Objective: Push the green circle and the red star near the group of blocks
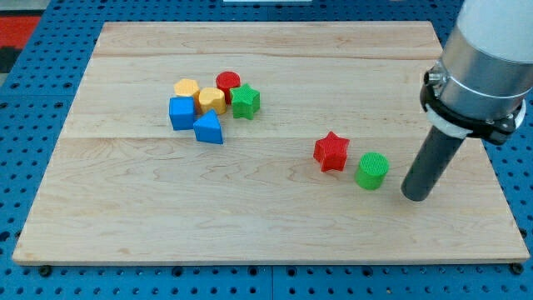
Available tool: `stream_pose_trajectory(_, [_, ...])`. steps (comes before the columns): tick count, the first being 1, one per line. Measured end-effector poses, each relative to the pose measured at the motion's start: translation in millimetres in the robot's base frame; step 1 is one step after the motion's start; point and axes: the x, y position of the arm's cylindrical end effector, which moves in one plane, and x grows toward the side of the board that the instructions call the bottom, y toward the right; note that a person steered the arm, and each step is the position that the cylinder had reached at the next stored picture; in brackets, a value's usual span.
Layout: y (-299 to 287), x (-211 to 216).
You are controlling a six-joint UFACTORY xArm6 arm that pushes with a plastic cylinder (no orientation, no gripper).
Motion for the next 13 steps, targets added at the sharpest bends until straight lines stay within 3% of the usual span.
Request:
stream_pose_trajectory(2, [-79.2, -72.0])
stream_pose_trajectory(3, [-119.8, -78.0])
stream_pose_trajectory(5, [-139.1, -78.0])
stream_pose_trajectory(10, [-174.7, -139.9])
stream_pose_trajectory(13, [-174.3, -84.7])
